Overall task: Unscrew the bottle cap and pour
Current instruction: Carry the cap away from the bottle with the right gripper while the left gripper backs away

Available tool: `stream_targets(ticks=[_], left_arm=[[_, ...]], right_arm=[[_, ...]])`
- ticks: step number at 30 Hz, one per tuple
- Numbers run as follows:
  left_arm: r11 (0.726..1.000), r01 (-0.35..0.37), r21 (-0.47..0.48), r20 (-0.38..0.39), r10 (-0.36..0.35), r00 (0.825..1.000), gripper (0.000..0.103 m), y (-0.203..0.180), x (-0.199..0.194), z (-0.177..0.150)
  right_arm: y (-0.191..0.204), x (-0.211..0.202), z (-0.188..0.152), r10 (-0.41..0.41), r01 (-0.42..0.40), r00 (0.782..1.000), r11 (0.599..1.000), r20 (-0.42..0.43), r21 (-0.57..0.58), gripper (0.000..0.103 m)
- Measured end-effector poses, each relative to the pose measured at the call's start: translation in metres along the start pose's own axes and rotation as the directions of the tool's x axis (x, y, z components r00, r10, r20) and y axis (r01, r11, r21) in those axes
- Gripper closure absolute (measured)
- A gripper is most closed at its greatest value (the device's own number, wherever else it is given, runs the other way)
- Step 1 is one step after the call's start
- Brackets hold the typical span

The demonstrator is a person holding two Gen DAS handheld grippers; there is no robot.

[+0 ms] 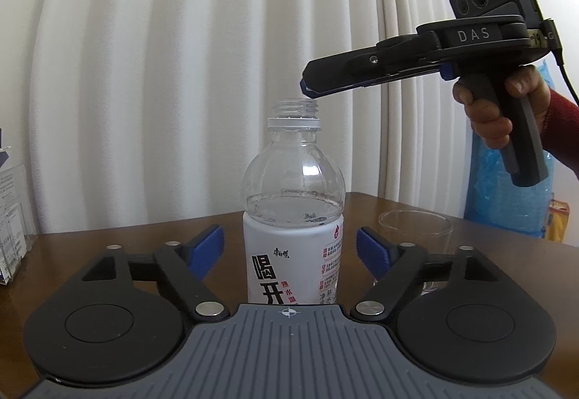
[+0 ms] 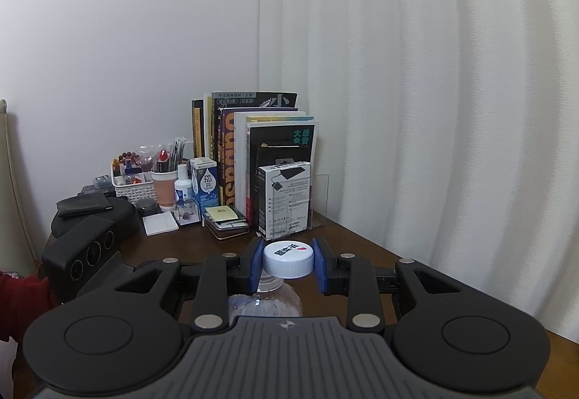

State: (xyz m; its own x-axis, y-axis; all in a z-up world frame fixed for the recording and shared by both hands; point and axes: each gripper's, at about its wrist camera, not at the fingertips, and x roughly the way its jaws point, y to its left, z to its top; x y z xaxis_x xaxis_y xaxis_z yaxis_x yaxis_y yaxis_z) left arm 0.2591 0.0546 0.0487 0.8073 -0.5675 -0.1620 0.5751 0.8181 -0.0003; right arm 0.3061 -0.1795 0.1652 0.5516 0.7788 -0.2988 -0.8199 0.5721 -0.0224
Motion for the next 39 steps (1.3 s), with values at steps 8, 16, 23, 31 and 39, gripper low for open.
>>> stream_targets(ticks=[8, 16, 23, 31, 39], left_arm=[[1.000, -0.015, 0.008, 0.004, 0.015, 1.000, 0.007, -0.008, -0.005, -0.002], [0.999, -0.051, -0.011, 0.005, 0.051, 0.999, 0.000, -0.014, -0.010, -0.001], [0.998, -0.065, 0.009, -0.021, 0.065, 0.998, 0.000, -0.027, -0.019, 0.001], [0.996, -0.088, -0.017, -0.021, 0.088, 0.996, 0.000, -0.043, -0.034, 0.006], [0.993, -0.108, -0.043, -0.033, 0.106, 0.994, 0.000, -0.058, -0.050, 0.003]], right_arm=[[0.008, -0.009, 0.002, -0.016, 0.016, 1.000, 1.000, 0.012, -0.002, 0.072], [0.016, -0.018, 0.004, -0.040, 0.040, 0.999, 0.999, 0.020, -0.002, 0.072], [0.023, -0.033, 0.004, -0.083, 0.083, 0.996, 0.996, 0.035, 0.013, 0.072], [0.039, -0.054, -0.004, -0.163, 0.162, 0.986, 0.986, 0.039, 0.037, 0.072], [0.056, -0.077, -0.032, -0.276, 0.269, 0.960, 0.957, 0.047, 0.112, 0.071]])
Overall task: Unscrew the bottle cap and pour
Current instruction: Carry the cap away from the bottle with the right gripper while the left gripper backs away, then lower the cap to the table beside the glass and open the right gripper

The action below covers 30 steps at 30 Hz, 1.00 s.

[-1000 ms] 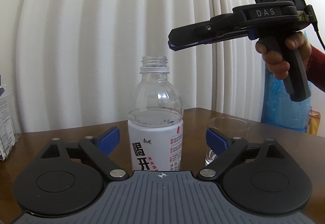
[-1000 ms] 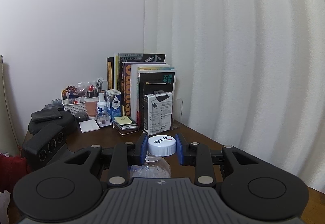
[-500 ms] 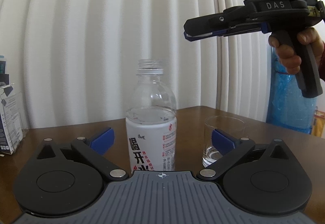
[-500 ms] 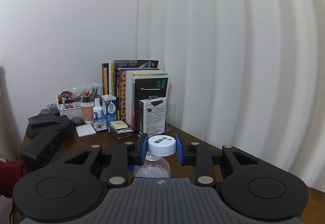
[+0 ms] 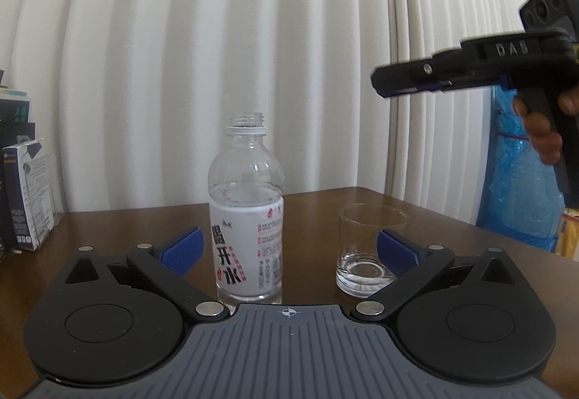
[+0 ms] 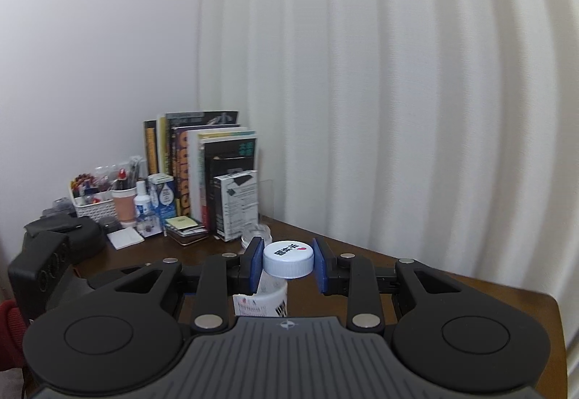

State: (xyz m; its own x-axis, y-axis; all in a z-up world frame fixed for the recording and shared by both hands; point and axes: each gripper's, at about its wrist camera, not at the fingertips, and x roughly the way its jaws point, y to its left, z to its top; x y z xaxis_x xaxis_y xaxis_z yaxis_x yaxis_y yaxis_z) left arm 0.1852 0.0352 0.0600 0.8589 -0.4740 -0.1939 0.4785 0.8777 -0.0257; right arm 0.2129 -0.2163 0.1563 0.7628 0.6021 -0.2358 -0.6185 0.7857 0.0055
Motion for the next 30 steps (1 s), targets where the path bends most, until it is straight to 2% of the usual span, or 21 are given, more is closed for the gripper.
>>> stream_targets(ticks=[7, 13, 16, 20, 30], left_arm=[[1.000, -0.004, -0.027, 0.000, 0.004, 1.000, 0.000, -0.009, -0.013, -0.004], [0.999, -0.014, -0.035, -0.008, 0.014, 1.000, 0.000, -0.016, -0.025, -0.010], [0.999, -0.022, -0.041, -0.009, 0.022, 1.000, 0.000, -0.017, -0.031, -0.013], [0.997, -0.031, -0.066, -0.016, 0.030, 0.999, 0.000, -0.020, -0.038, -0.016], [0.995, -0.033, -0.096, -0.035, 0.030, 0.999, 0.000, -0.026, -0.050, -0.024]], right_arm=[[0.012, -0.017, -0.030, -0.092, 0.091, 0.996, 0.995, 0.013, 0.047, 0.071], [0.022, -0.017, -0.054, -0.177, 0.178, 0.984, 0.983, -0.017, 0.045, 0.071], [0.024, -0.017, -0.066, -0.203, 0.205, 0.979, 0.976, -0.030, 0.080, 0.071], [0.029, -0.016, -0.083, -0.272, 0.277, 0.960, 0.958, -0.073, 0.070, 0.071], [0.036, -0.013, -0.121, -0.321, 0.345, 0.926, 0.933, -0.197, 0.100, 0.071]])
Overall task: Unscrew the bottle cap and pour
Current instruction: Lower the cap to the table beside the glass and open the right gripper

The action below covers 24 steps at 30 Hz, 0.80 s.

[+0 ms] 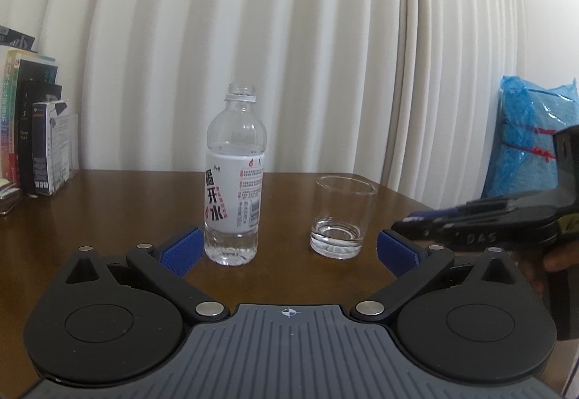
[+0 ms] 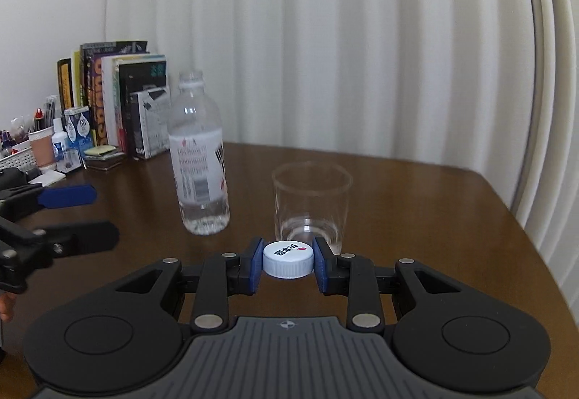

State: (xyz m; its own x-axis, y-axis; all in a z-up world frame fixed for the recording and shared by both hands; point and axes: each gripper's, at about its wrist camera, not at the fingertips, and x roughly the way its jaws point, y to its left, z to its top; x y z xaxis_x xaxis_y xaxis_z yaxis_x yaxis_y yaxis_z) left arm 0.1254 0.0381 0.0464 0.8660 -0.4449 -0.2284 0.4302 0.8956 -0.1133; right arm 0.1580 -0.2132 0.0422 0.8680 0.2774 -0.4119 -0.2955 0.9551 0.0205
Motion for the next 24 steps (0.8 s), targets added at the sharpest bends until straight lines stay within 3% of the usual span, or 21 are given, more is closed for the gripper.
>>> stream_targets(ticks=[13, 24], left_arm=[[1.000, -0.006, -0.002, -0.014, 0.006, 1.000, 0.000, -0.004, -0.010, -0.002], [1.000, -0.007, -0.010, -0.019, 0.007, 1.000, 0.000, -0.003, -0.012, -0.003]], right_arm=[[0.001, 0.016, -0.010, -0.035, 0.038, 0.994, 0.999, -0.105, 0.029, 0.071], [0.001, 0.025, -0.015, -0.049, 0.054, 0.988, 0.998, -0.146, 0.027, 0.071]])
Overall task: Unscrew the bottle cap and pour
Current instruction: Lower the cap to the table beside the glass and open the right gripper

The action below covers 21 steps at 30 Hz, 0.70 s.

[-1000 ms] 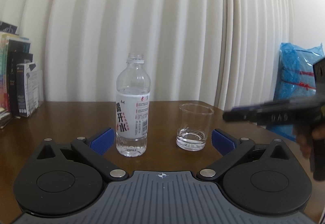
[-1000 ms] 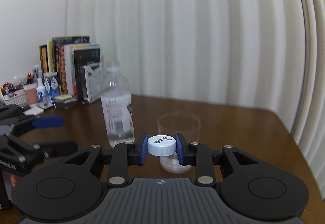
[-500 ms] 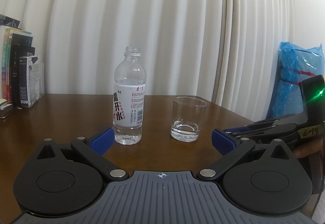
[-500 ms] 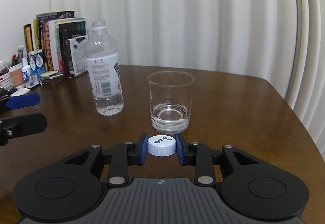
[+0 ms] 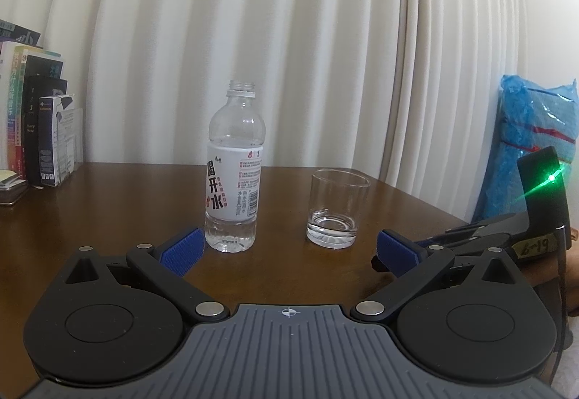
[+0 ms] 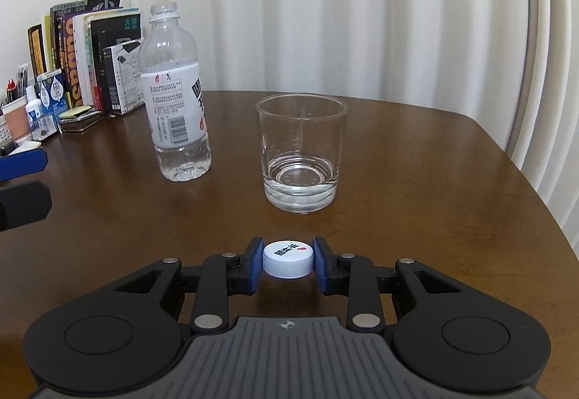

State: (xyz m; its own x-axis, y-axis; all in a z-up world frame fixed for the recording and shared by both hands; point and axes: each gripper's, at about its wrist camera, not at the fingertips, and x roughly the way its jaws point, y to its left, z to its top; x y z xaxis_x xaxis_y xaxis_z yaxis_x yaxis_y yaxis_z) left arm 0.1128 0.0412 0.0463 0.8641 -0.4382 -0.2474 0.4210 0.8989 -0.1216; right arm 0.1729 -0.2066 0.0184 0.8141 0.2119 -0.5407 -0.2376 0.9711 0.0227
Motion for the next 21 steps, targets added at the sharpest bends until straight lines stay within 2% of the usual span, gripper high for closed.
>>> stream_targets(ticks=[17, 18, 19, 21], left_arm=[[1.000, 0.002, 0.003, -0.010, -0.001, 1.000, 0.000, -0.0033, 0.0014, -0.0010], [1.000, 0.001, 0.001, -0.010, -0.001, 1.000, 0.000, -0.0034, 0.0013, -0.0011], [1.000, 0.000, 0.000, -0.010, 0.000, 1.000, 0.000, -0.0033, 0.0011, -0.0011], [1.000, -0.001, -0.002, -0.011, 0.001, 1.000, 0.000, -0.0032, 0.0006, -0.0013]], right_arm=[[0.0022, 0.0048, -0.0023, -0.022, 0.022, 0.999, 1.000, -0.047, -0.007, 0.071], [0.0023, 0.0045, -0.0023, -0.026, 0.025, 0.999, 1.000, -0.047, -0.007, 0.070], [0.0025, 0.0042, -0.0023, -0.030, 0.029, 0.998, 1.000, -0.047, -0.007, 0.063], [0.0022, 0.0051, -0.0022, -0.040, 0.040, 0.998, 0.999, -0.049, -0.003, 0.057]])
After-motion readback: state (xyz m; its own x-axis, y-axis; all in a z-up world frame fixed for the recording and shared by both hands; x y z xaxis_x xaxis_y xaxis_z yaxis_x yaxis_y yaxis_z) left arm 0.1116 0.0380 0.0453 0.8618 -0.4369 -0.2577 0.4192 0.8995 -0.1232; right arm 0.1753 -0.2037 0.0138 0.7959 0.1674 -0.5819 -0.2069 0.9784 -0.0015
